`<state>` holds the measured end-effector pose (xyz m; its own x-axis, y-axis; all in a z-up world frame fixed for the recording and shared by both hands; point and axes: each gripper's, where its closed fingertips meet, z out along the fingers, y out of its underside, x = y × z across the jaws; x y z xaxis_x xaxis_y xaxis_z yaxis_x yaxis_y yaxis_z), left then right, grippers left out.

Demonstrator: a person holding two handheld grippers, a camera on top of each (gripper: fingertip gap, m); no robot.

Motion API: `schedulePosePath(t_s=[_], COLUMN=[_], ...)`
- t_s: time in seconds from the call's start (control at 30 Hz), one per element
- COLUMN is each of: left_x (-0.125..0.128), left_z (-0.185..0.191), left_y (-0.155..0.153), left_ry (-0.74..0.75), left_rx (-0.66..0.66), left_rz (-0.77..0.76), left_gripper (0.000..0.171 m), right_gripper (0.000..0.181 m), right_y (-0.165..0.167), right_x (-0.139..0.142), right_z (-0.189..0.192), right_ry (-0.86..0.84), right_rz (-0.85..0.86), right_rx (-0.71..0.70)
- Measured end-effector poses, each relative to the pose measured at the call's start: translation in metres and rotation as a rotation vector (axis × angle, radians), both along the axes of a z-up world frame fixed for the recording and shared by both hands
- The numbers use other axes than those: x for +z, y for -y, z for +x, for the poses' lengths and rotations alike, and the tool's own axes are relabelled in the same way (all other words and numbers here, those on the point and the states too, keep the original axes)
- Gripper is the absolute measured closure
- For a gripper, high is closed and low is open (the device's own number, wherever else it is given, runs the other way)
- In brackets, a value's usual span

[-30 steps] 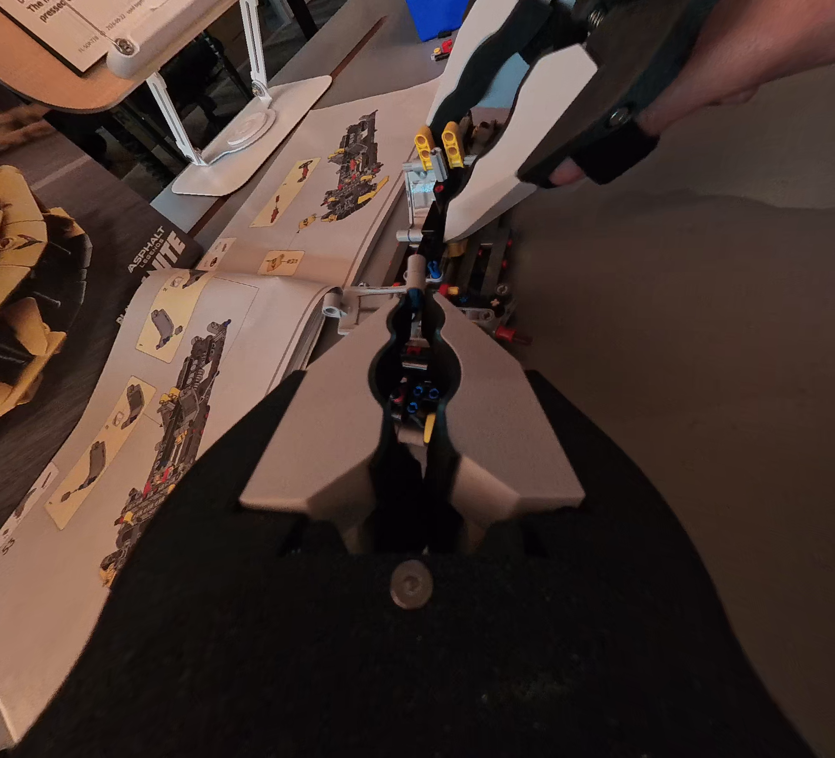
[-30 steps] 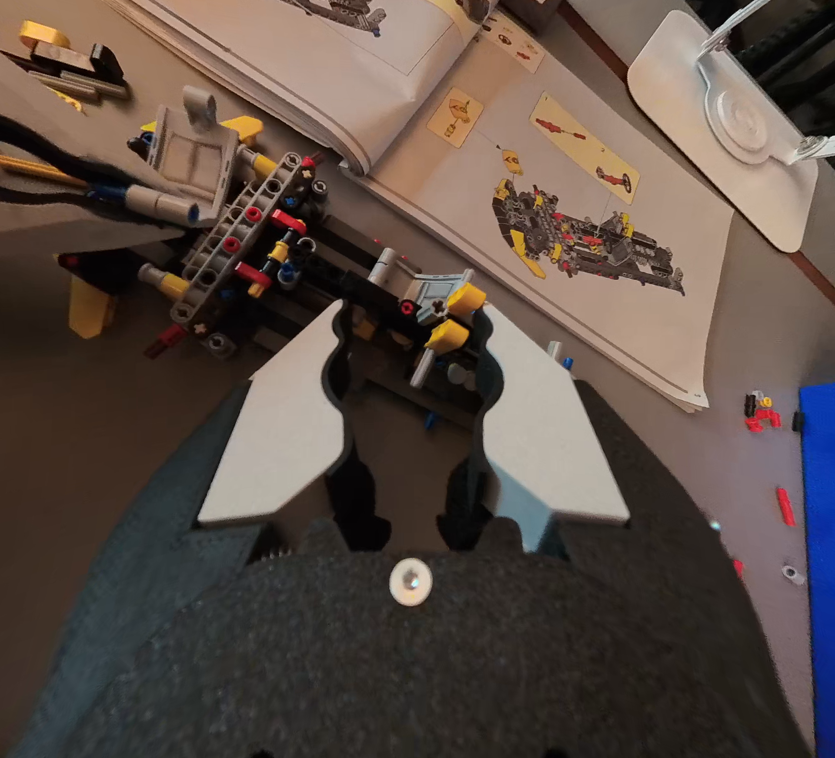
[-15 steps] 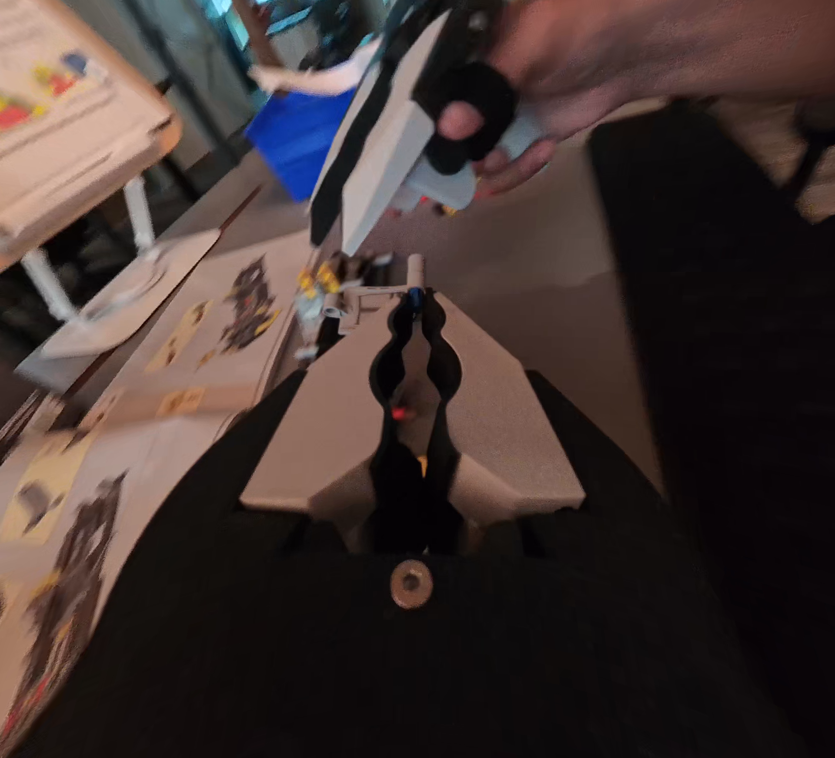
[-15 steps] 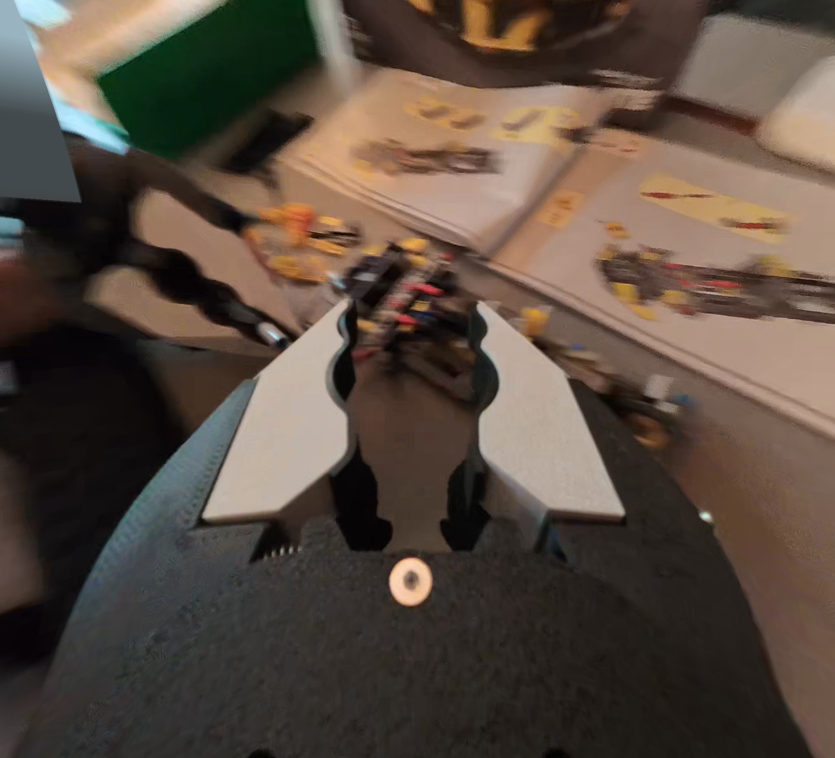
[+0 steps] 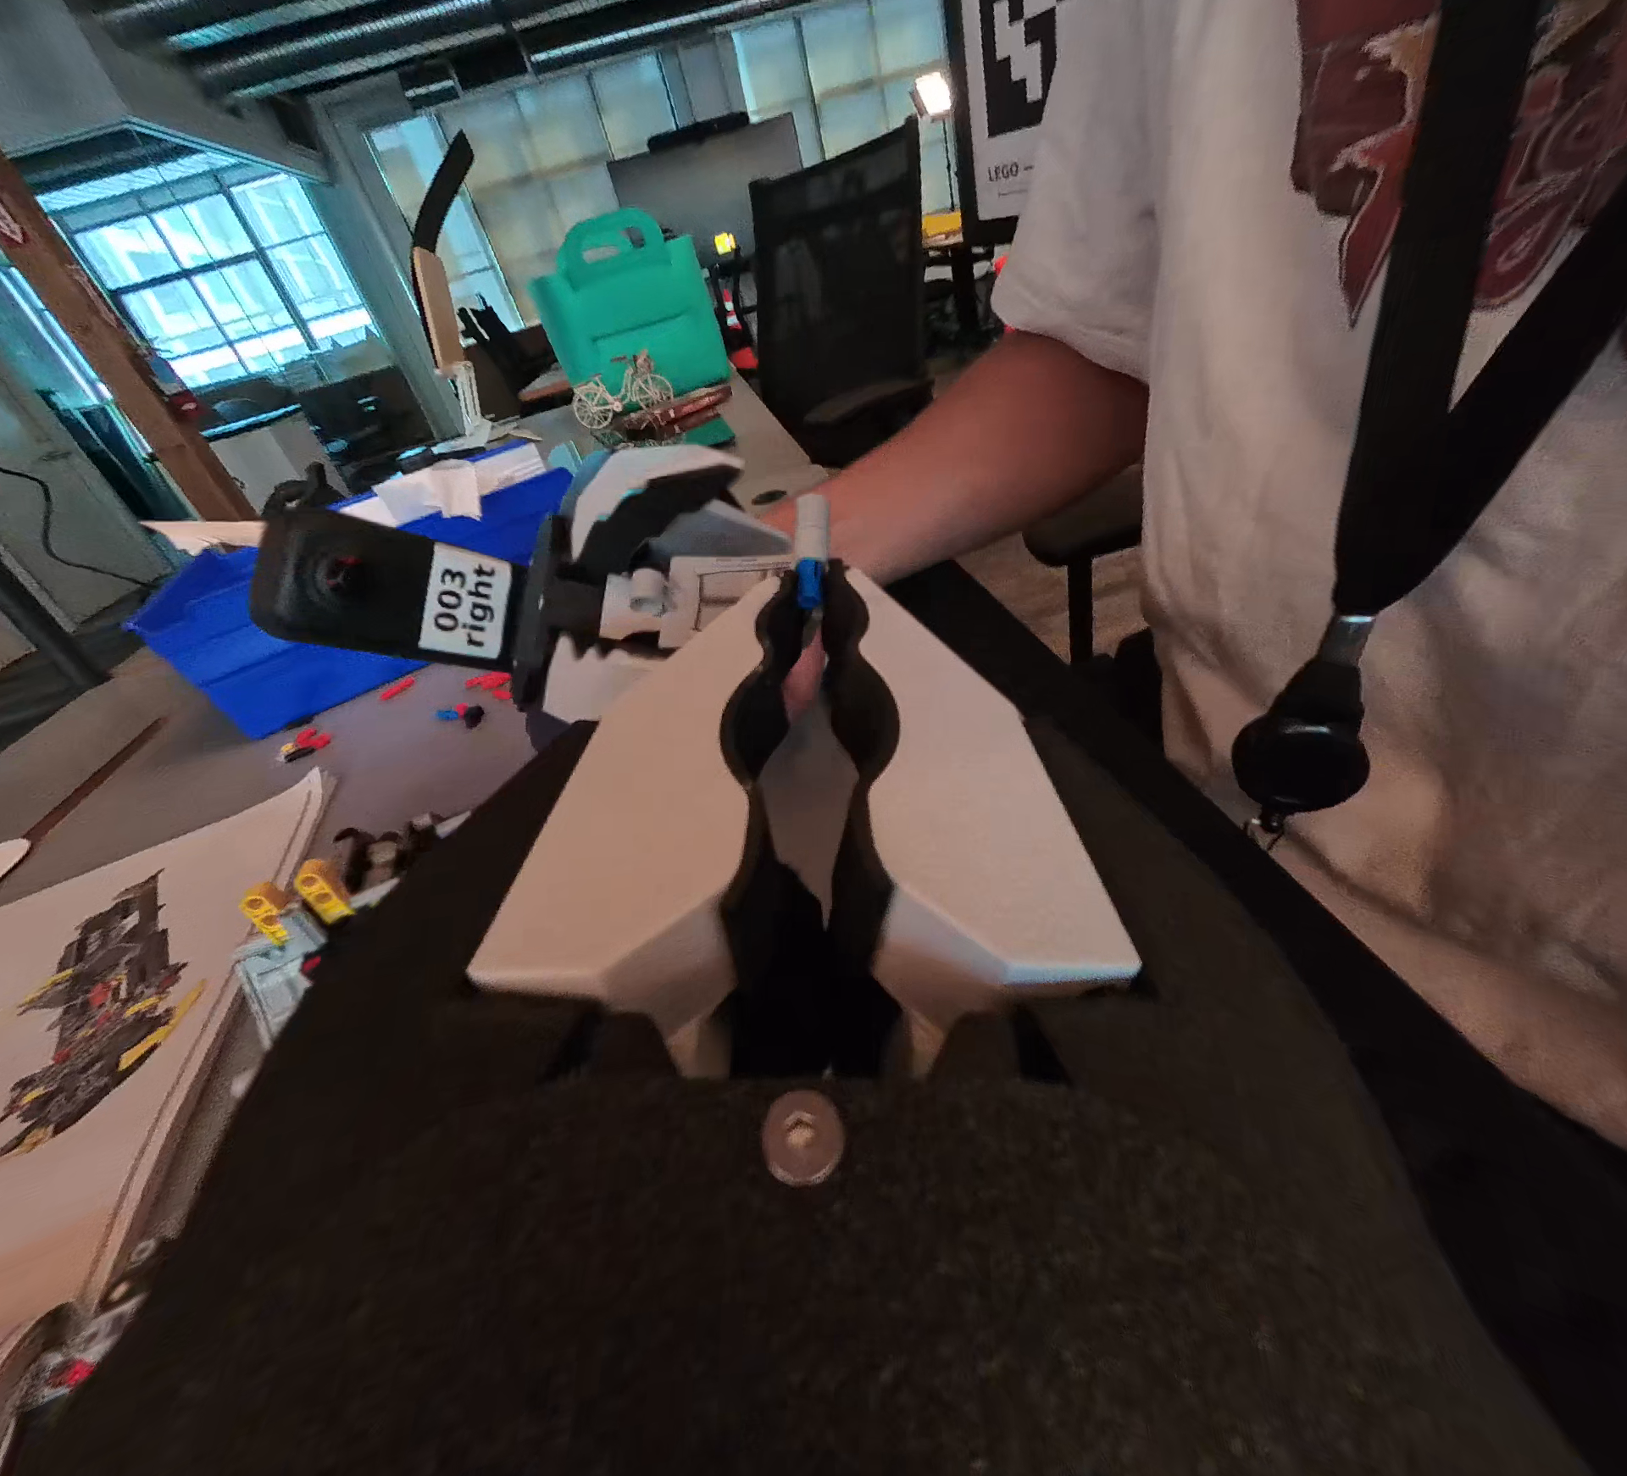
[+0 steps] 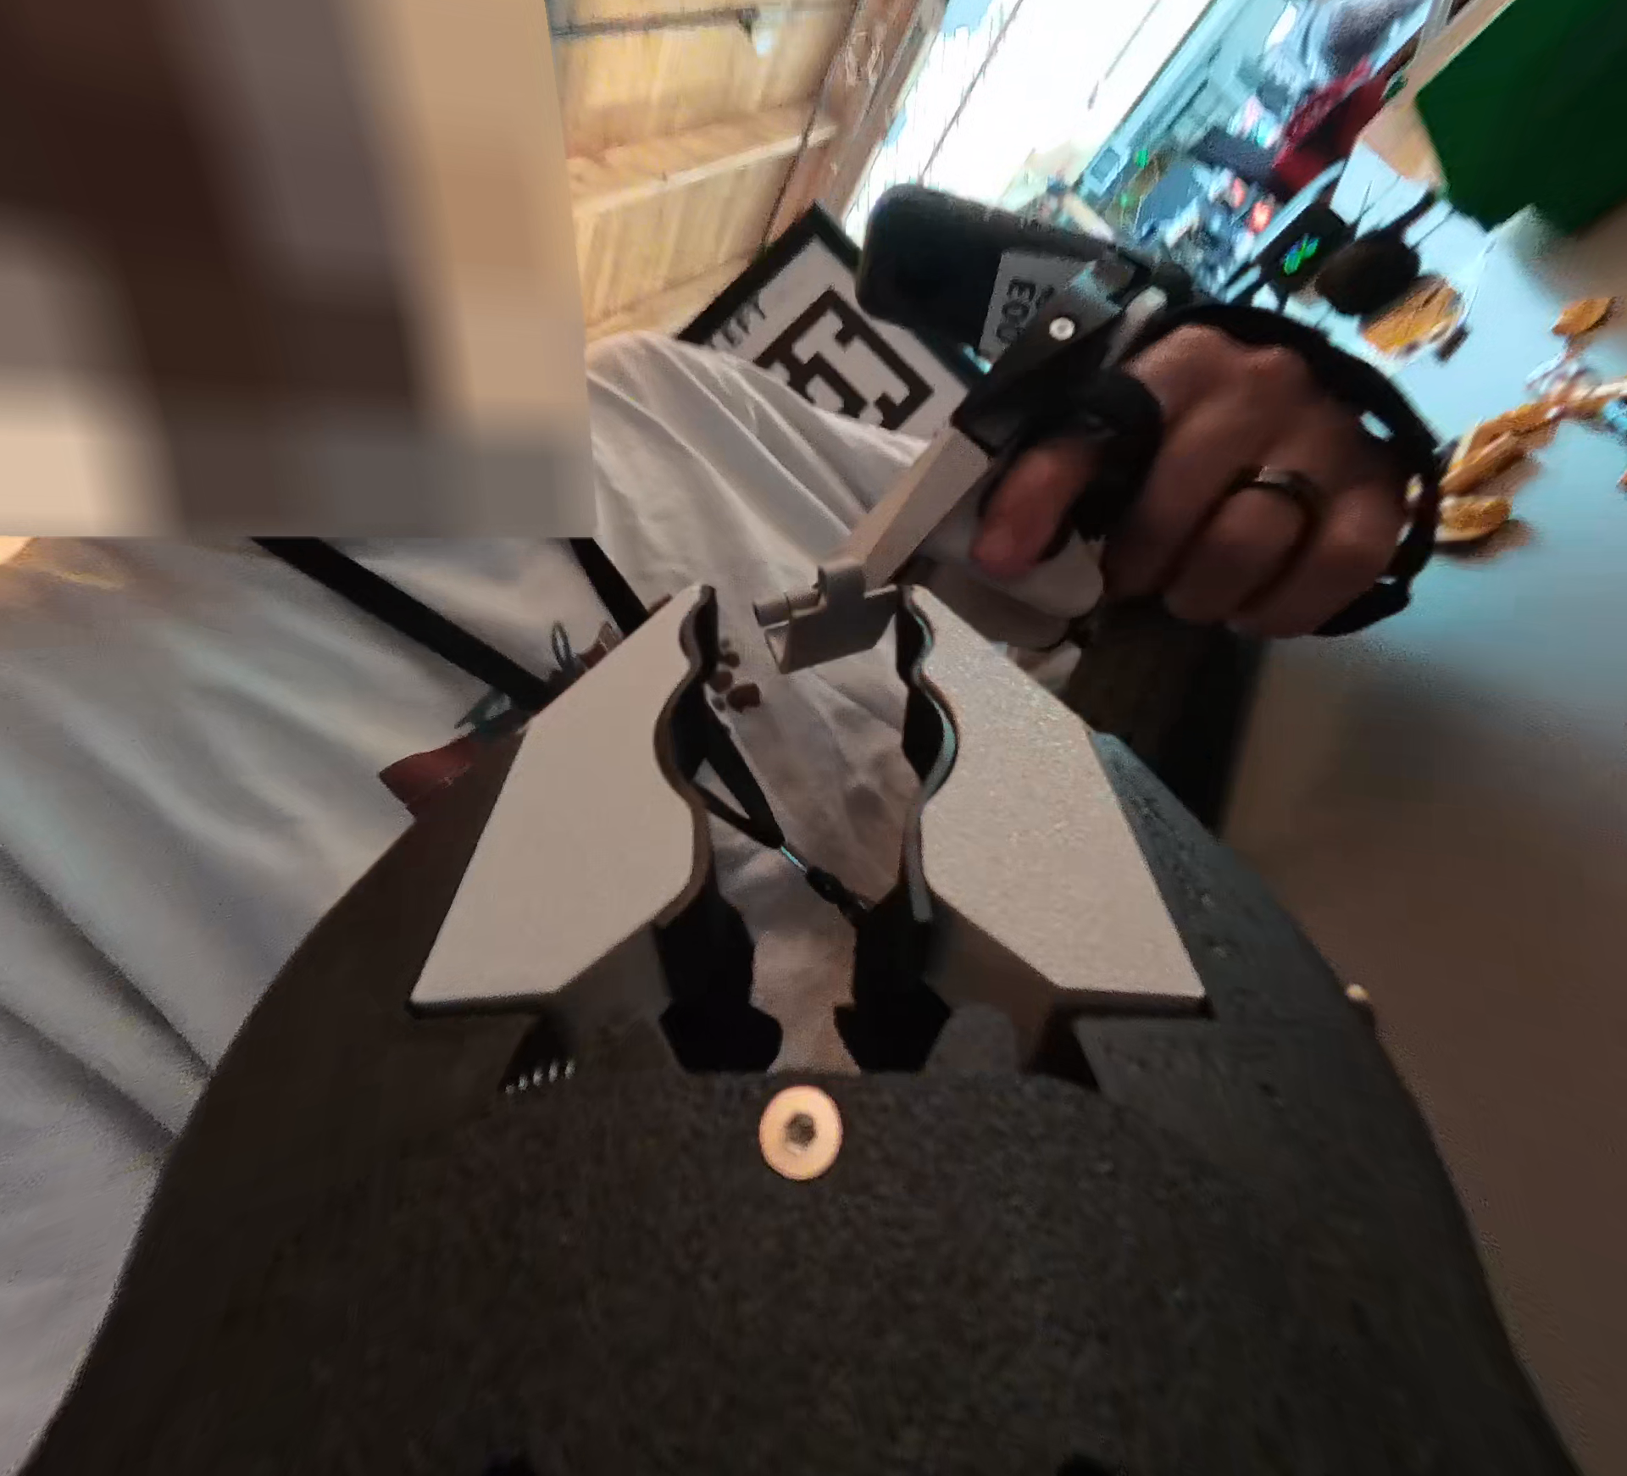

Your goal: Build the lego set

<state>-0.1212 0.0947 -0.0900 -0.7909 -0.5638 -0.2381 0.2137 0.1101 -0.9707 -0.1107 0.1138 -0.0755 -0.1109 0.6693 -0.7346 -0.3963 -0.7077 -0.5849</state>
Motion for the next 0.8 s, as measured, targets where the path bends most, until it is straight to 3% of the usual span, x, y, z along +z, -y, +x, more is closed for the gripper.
schedulePosePath(t_s=[0.13,0.27,0.4,0.53,0.63,0.8], left_x=[-0.004,-0.019,-0.042,-0.074,-0.083,-0.091], left_z=[-0.001,0.012,0.041,0.064,0.072,0.083], left_y=[0.004,-0.01,-0.042,-0.08,-0.087,-0.079], left_ry=[-0.011,-0.074,-0.185,-0.394,-0.478,-0.548], left_rx=[-0.015,0.08,0.303,0.516,0.56,0.514], left_rz=[0.009,0.074,0.145,0.179,0.167,0.216], left_gripper=[0.17,0.165,0.149,0.138,0.136,0.134], right_gripper=[0.157,0.158,0.159,0.159,0.158,0.158], right_y=[0.002,-0.006,-0.029,-0.046,-0.055,-0.066], right_x=[-0.012,-0.026,-0.054,-0.094,-0.106,-0.102], right_z=[-0.016,-0.001,0.047,0.112,0.11,0.1], right_ry=[0.156,0.282,0.528,0.897,0.94,0.759], right_rz=[0.03,0.012,-0.047,-0.102,-0.153,-0.184], right_rx=[-0.025,-0.198,-0.551,-0.925,-0.895,-0.778])
